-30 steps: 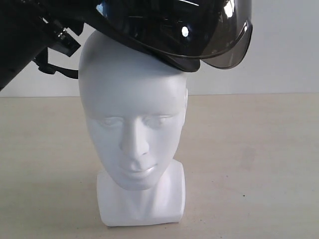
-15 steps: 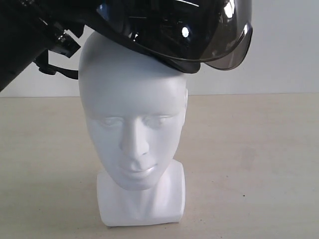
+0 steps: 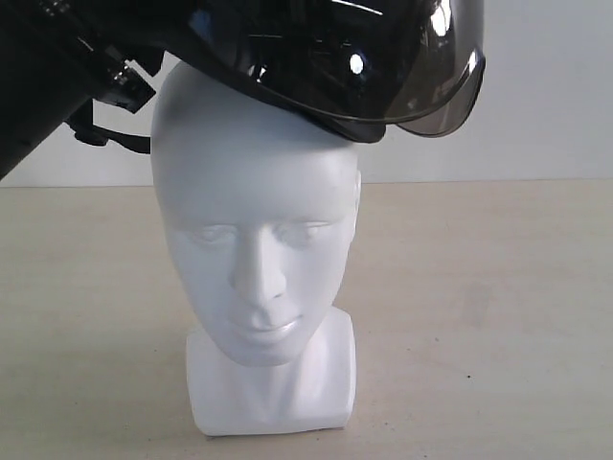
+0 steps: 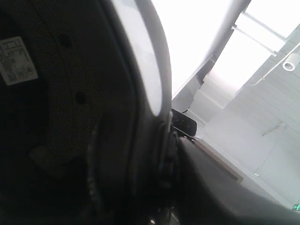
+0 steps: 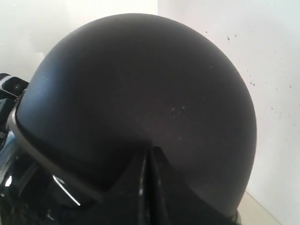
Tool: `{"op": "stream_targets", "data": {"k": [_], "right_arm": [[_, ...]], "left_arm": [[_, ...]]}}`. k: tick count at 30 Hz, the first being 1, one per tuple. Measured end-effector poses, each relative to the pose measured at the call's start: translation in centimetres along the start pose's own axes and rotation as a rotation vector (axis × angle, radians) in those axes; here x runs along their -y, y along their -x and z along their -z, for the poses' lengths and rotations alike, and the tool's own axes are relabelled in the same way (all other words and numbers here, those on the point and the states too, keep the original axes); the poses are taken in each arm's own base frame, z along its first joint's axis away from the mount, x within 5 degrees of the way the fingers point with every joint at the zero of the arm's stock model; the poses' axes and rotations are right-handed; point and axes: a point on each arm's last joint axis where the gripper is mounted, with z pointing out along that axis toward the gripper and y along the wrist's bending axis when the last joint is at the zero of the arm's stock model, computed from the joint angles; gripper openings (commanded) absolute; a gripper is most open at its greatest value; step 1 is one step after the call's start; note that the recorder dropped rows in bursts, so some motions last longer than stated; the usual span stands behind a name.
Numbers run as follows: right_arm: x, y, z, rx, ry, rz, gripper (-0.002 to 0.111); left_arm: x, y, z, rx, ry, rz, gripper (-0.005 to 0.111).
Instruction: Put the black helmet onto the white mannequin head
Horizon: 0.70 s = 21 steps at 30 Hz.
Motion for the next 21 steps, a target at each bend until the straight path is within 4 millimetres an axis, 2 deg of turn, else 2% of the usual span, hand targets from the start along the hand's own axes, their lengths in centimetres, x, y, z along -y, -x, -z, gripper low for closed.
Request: {"op": "stream_targets", "data": {"k": [6, 11, 21], "right_arm": [[1.1, -0.8, -1.0, 0.0, 0.015, -0.047, 0.0], [0.6, -0.6, -1.8, 0.021, 0.034, -0.049, 0.0], [0.8, -0.7, -1.9, 0.023, 0.033, -0.056, 0.0]], "left_arm": [[-0.5, -0.2, 0.1, -0.017, 0.054, 0.005, 0.004], [-0.7, -0.2, 0.2, -0.019, 0.072, 0.01, 0.004], [-0.7, -0.4, 0.2, -0.052, 0.07, -0.006, 0.004]]}}
